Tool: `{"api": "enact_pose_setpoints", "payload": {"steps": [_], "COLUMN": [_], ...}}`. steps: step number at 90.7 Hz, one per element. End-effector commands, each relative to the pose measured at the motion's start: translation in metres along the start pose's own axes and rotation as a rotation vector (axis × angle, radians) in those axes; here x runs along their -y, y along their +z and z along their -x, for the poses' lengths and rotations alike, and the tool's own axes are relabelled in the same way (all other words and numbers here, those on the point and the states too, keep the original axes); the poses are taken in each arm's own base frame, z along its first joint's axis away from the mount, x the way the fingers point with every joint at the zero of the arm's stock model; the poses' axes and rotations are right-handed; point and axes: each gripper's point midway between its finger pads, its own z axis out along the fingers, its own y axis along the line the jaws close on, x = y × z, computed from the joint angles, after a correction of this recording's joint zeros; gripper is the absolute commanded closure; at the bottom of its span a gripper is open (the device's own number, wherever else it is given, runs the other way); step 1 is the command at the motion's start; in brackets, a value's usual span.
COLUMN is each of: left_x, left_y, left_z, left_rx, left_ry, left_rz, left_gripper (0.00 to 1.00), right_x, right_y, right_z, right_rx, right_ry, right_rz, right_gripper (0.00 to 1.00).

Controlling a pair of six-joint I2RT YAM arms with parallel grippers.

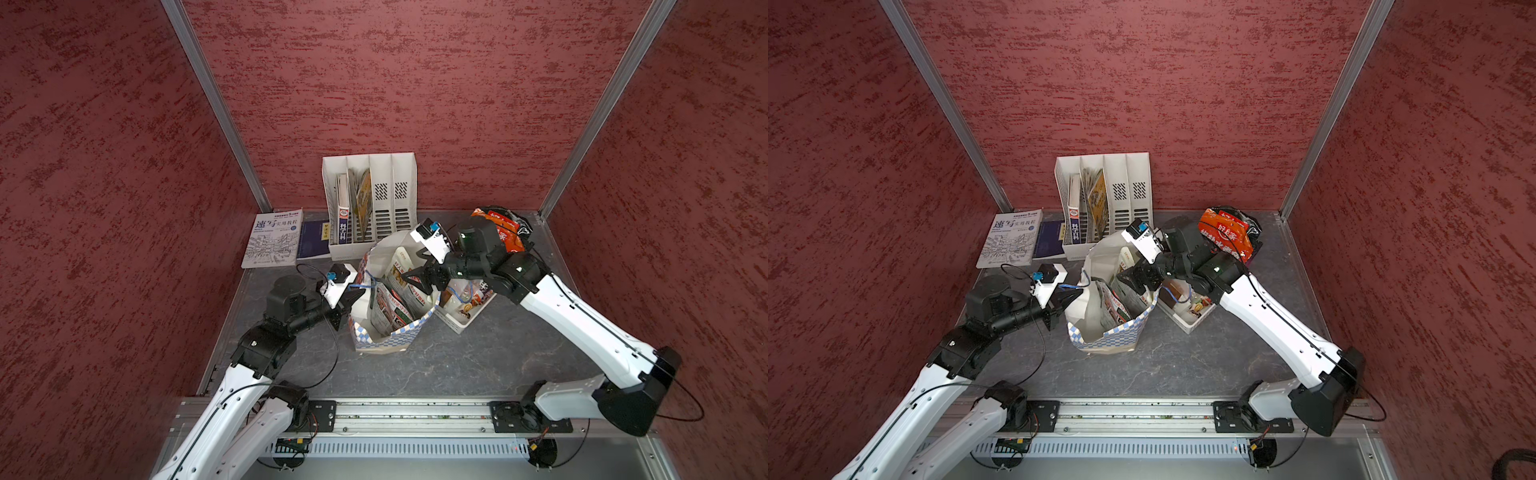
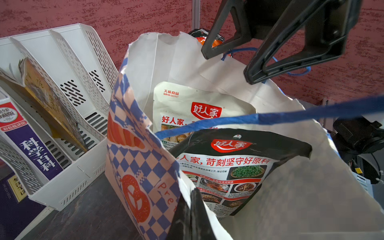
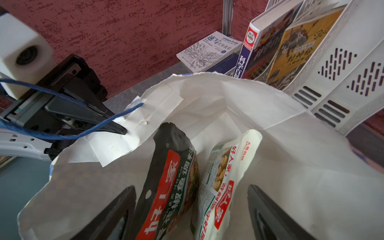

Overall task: Place the condiment packets inside the bag
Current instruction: Adjust the condiment packet in the paper bag.

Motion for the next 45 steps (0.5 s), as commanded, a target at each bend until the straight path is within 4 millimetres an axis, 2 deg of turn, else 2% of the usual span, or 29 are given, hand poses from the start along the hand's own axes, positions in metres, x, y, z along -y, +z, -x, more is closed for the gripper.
{"api": "enact_pose_setpoints", "payload": {"steps": [1, 11, 31, 45], "left_x": [0.007, 0.012, 0.020, 0.021], "left_y": [-0.003, -0.006, -0.014, -0.015], "left_z": [0.013, 0.015, 0.024, 0.023], "left_rx": [0.064, 0.085, 0.142, 0.144], "left_ry": [0.105, 0.127, 0.172, 0.190], "left_rz": [-0.012, -0.016, -0.018, -0.012], "left_gripper": [1.00, 1.00, 1.00, 1.00], "right_x": [0.007, 0.012, 0.025, 0.007], "right_y": [-0.002, -0.013, 0.011, 0.026], "right_z": [-0.032, -0.019, -0.037, -0.040], "right_rx": [-0.177, -0.195, -0.345, -0.387], "right_ry": [0.056, 0.138, 0.208, 0.236], "right_rz": [-0.100, -0.158, -0.200, -0.070], "right_gripper": [0.04, 0.02, 0.02, 0.01]}}
